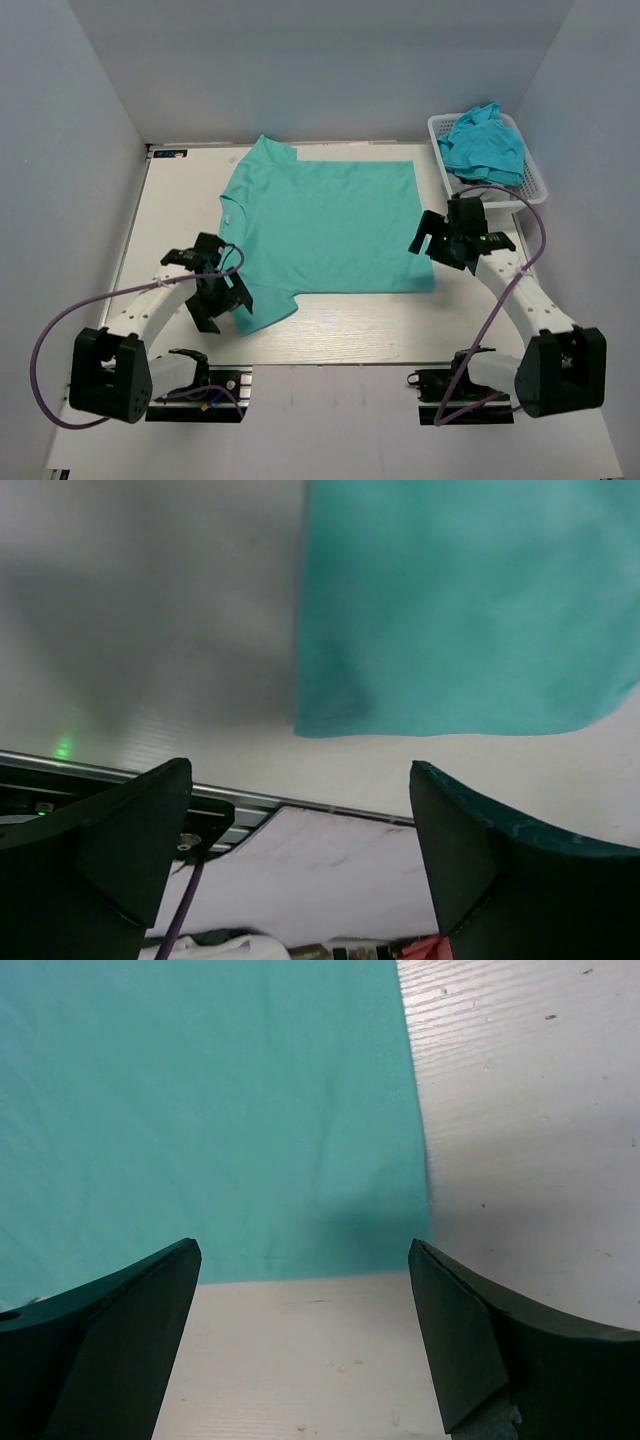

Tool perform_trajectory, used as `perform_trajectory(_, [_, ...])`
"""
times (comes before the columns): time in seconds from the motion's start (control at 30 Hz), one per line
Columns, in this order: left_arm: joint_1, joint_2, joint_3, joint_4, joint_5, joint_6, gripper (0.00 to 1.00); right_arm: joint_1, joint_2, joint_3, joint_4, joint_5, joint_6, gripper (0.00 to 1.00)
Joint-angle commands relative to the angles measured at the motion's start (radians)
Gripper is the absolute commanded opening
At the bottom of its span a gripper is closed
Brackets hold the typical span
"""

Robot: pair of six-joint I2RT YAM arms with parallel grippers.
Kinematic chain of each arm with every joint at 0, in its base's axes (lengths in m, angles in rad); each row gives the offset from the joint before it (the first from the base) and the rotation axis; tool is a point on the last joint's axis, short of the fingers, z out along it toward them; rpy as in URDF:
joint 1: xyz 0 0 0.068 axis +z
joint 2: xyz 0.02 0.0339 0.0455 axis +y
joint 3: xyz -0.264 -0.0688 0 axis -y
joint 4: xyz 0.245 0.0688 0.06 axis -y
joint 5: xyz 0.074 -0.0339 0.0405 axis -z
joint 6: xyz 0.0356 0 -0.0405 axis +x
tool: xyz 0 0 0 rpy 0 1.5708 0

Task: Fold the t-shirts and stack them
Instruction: Flatten out the tshirt, then grap the side of the flattened tshirt closest away from the robot with both arms

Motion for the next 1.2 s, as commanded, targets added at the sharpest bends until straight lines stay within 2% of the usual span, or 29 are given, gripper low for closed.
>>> perform_trajectory(0.0, [-0.016, -0.039, -0.098, 0.054, 0.111, -0.067, 1.00, -0.003, -0.068, -0.039, 0.017, 0.042, 0.036, 0.90])
perform_trajectory(0.17, [-0.053, -0.022, -0.109, 0.066, 0.088, -0.089, 0.92, -0.003, -0.066, -0.067, 0.004, 0.070, 0.065, 0.90])
perform_trajectory(0.23, [-0.062, 0.019, -0.119, 0.085, 0.060, -0.107, 0.85, -0.003, -0.059, -0.064, -0.010, 0.094, 0.079, 0.90])
perform_trajectory(0.3, [-0.072, 0.052, -0.129, 0.117, 0.036, -0.133, 0.82, -0.006, -0.043, -0.042, -0.033, 0.104, 0.099, 0.90])
perform_trajectory(0.4, [-0.081, 0.124, -0.140, 0.186, 0.033, -0.146, 0.70, -0.006, -0.040, -0.044, -0.036, 0.087, 0.108, 0.90])
perform_trajectory(0.43, [-0.081, 0.145, -0.154, 0.198, 0.045, -0.135, 0.60, -0.007, -0.040, -0.048, -0.032, 0.082, 0.108, 0.90])
perform_trajectory(0.53, [-0.081, 0.216, -0.163, 0.226, 0.056, -0.121, 0.42, -0.006, -0.040, -0.056, -0.038, 0.081, 0.110, 0.90])
perform_trajectory(0.57, [-0.081, 0.226, -0.163, 0.226, 0.056, -0.110, 0.30, -0.006, -0.036, -0.057, -0.038, 0.081, 0.108, 0.90])
perform_trajectory(0.6, [-0.081, 0.240, -0.163, 0.226, 0.056, -0.101, 0.23, -0.007, -0.033, -0.068, -0.036, 0.076, 0.105, 0.90])
perform_trajectory(0.63, [-0.081, 0.240, -0.139, 0.235, 0.056, -0.101, 0.08, -0.007, -0.030, -0.071, -0.035, 0.059, 0.100, 0.90])
perform_trajectory(0.67, [-0.081, 0.240, -0.126, 0.235, 0.067, -0.101, 0.00, -0.007, -0.023, -0.073, -0.035, 0.055, 0.099, 0.90])
perform_trajectory(0.83, [-0.081, 0.211, -0.073, 0.188, 0.047, -0.092, 0.00, -0.007, 0.030, -0.102, -0.026, 0.016, 0.120, 0.82])
perform_trajectory(1.17, [-0.081, 0.156, -0.050, 0.151, 0.045, -0.092, 0.00, -0.012, 0.038, -0.202, 0.011, 0.067, 0.165, 0.82])
